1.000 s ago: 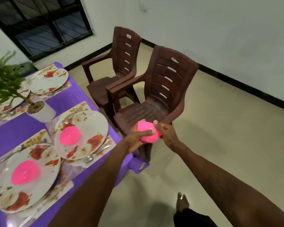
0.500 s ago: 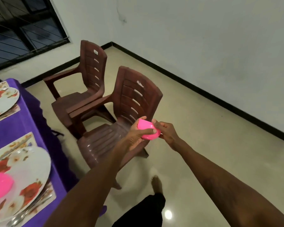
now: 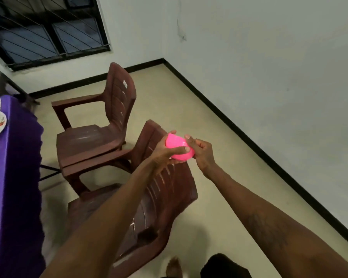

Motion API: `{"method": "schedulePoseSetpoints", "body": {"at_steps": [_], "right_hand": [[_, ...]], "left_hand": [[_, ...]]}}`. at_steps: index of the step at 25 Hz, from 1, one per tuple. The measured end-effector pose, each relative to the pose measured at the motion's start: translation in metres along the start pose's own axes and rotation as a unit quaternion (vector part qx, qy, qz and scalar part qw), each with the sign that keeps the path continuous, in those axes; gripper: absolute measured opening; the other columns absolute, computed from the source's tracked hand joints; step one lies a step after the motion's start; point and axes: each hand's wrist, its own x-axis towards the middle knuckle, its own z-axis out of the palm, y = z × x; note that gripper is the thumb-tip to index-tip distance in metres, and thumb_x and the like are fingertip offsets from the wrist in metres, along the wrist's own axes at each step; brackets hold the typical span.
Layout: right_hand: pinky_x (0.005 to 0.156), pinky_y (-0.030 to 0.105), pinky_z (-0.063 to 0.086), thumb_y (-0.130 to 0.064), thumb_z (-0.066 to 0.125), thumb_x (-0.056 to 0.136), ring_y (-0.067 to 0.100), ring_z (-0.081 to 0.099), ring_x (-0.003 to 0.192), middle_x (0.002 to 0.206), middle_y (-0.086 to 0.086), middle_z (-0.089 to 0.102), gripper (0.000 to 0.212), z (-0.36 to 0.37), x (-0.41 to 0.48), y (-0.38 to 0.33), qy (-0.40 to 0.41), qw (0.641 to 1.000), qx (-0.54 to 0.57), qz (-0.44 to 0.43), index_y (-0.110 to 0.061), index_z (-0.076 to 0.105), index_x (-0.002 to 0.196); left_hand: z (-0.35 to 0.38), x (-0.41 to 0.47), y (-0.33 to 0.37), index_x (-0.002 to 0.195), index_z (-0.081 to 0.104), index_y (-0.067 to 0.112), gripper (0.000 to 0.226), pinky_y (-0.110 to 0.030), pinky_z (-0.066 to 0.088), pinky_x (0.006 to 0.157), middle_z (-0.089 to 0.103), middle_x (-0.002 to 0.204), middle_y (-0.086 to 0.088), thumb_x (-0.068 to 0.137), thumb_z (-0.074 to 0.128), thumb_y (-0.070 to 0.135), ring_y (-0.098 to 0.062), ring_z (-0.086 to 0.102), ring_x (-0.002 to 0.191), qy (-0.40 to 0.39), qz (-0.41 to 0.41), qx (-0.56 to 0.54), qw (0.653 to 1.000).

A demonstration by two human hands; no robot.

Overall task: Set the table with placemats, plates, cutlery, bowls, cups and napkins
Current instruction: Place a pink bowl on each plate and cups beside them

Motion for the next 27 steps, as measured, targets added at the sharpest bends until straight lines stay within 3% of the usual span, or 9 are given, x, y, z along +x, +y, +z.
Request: {"method": "schedulePoseSetpoints", "body": {"at_steps": [6,9,13,15,20,27], "right_hand": [[0.075,0.068,0.056,-0.075,0.073,0.076,0.048,0.067,0.097,0.097,0.031,0.065,0.086,0.007,0.148,0.018,-0.077,0.996,0.02,0.047,0.009,0.066,0.091],[0.073,0.058,0.058,-0.076,0.074,0.075,0.038,0.068,0.085,0.086,0.024,0.064,0.089,0.011,0.231,0.023,-0.151,0.986,0.014,0.065,0.011,0.064,0.09],[0.068,0.046,0.046,-0.077,0.077,0.072,0.028,0.054,0.075,0.076,0.016,0.05,0.095,0.009,0.324,0.022,-0.242,0.967,0.005,0.081,0.014,0.052,0.079],[0.066,0.045,0.044,-0.075,0.077,0.074,0.027,0.051,0.073,0.073,0.016,0.045,0.093,0.008,0.373,0.018,-0.27,0.96,0.002,0.077,0.013,0.047,0.075],[0.068,0.048,0.05,-0.072,0.077,0.075,0.029,0.059,0.075,0.076,0.015,0.052,0.088,0.022,0.463,0.021,-0.301,0.95,0.004,0.089,0.013,0.055,0.079],[0.07,0.047,0.049,-0.068,0.08,0.075,0.028,0.058,0.075,0.075,0.014,0.051,0.083,0.107,0.612,0.019,-0.346,0.934,-0.006,0.09,0.009,0.053,0.074]], "left_hand": [[-0.005,0.114,0.016,0.147,0.041,0.031,0.106,-0.058,0.06,0.089,0.051,0.139,-0.013,0.058,0.097,0.023,-0.04,0.058,0.123,0.113,0.005,-0.058,0.992],[-0.007,0.177,0.026,0.146,0.042,0.032,0.103,-0.056,0.06,0.09,0.052,0.137,-0.012,0.059,0.096,0.019,-0.039,0.059,0.122,0.178,0.008,-0.098,0.979],[-0.002,0.25,0.041,0.147,0.044,0.032,0.107,-0.06,0.059,0.089,0.051,0.137,-0.014,0.055,0.097,0.013,-0.04,0.06,0.122,0.252,0.006,-0.168,0.953],[-0.002,0.288,0.056,0.146,0.045,0.031,0.107,-0.061,0.059,0.09,0.05,0.137,-0.013,0.054,0.097,0.013,-0.041,0.058,0.123,0.268,0.009,-0.185,0.945],[-0.012,0.366,0.084,0.141,0.045,0.031,0.099,-0.059,0.059,0.09,0.051,0.135,-0.013,0.057,0.094,0.011,-0.039,0.057,0.122,0.298,0.013,-0.192,0.935],[-0.103,0.489,0.125,0.146,0.041,0.03,0.103,-0.053,0.061,0.089,0.052,0.135,-0.011,0.06,0.094,0.011,-0.037,0.058,0.122,0.337,0.029,-0.223,0.914]]}}
